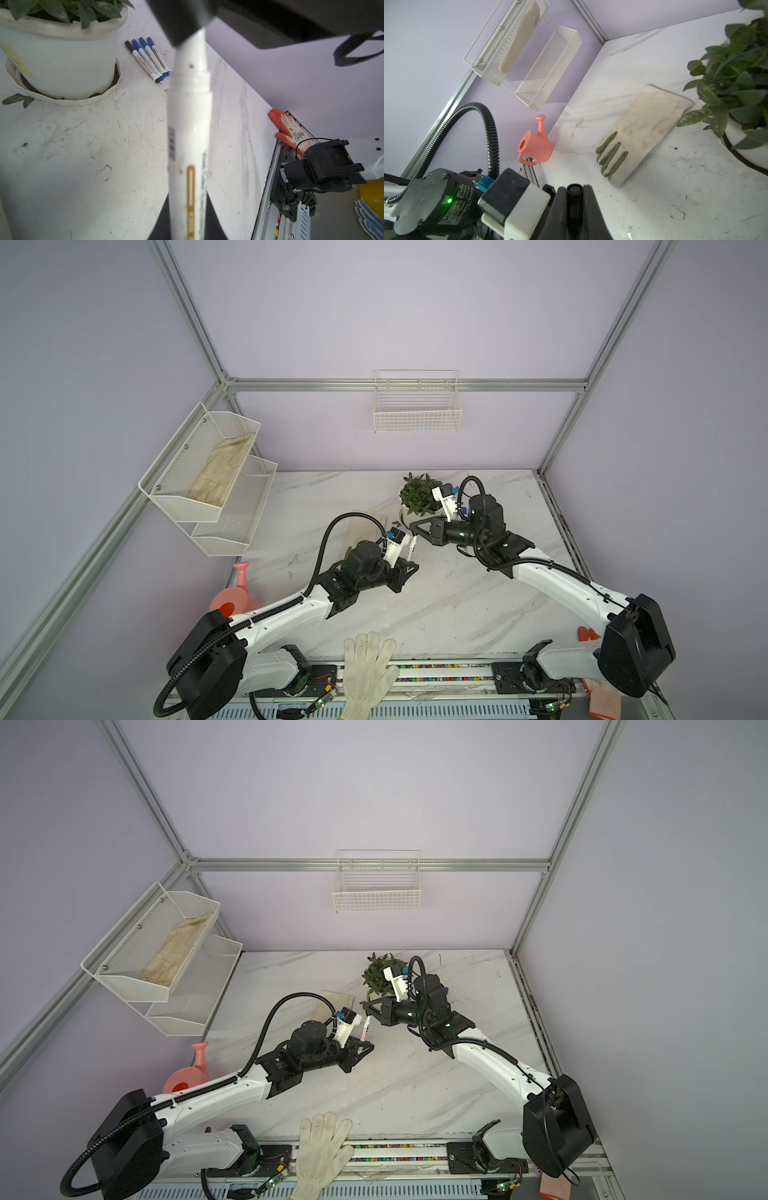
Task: Insert the pens into the pen caps
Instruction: 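Press the black cap with the right gripper onto the left-held marker tip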
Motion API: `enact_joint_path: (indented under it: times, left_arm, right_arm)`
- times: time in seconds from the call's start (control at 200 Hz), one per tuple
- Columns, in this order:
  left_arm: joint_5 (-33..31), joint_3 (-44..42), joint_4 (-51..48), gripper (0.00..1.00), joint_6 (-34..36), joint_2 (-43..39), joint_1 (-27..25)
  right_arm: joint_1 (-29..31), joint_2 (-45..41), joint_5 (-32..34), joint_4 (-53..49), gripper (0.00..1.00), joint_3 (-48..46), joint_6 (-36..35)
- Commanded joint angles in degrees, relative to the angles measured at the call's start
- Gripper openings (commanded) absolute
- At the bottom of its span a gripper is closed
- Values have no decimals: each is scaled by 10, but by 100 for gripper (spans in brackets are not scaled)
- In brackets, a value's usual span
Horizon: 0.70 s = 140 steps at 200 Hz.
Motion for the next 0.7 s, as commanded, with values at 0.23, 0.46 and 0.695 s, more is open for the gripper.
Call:
enact_joint_path:
  times: [0.23, 0.46, 0.695]
  left_arm:
    - [-62, 54, 111, 0, -33, 44, 16]
    - [-81, 68, 129, 0, -17, 42, 17]
    - [-76, 77, 137, 0, 26, 46, 16]
  right_arm:
    - [-16, -37, -99, 8, 0, -32, 28]
    - [-16, -31, -136, -45, 0, -41, -7]
    - [-16, -22, -147, -103, 0, -39, -45]
